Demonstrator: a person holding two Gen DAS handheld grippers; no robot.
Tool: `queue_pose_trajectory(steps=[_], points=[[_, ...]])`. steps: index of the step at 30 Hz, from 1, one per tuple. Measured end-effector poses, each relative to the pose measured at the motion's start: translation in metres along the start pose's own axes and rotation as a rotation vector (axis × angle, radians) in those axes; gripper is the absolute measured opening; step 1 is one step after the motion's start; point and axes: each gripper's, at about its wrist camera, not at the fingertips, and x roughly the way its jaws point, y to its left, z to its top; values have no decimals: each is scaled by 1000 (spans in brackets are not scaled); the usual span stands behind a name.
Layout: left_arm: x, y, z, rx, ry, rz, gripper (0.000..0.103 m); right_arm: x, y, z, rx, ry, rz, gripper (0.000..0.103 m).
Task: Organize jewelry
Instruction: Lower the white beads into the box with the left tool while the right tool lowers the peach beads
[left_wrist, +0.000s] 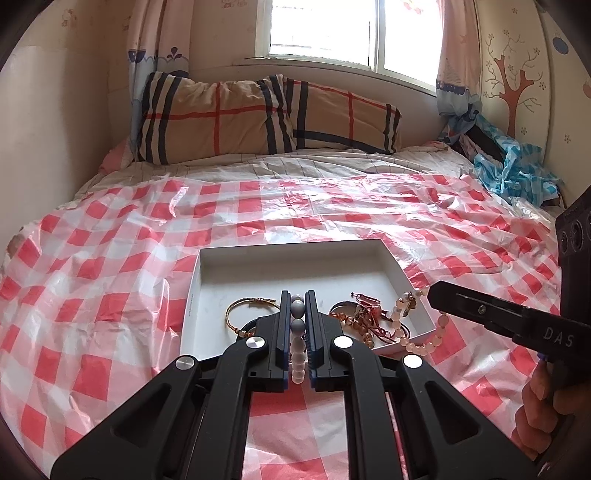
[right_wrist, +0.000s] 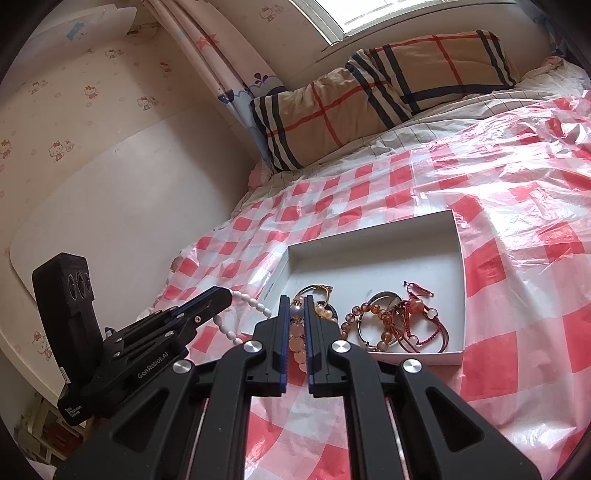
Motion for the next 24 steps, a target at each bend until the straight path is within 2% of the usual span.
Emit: queue_pose_trajectory(steps=[24], points=[[28,-9,1,15,5,-11,7,20,-19,15,8,-16,-17,8]])
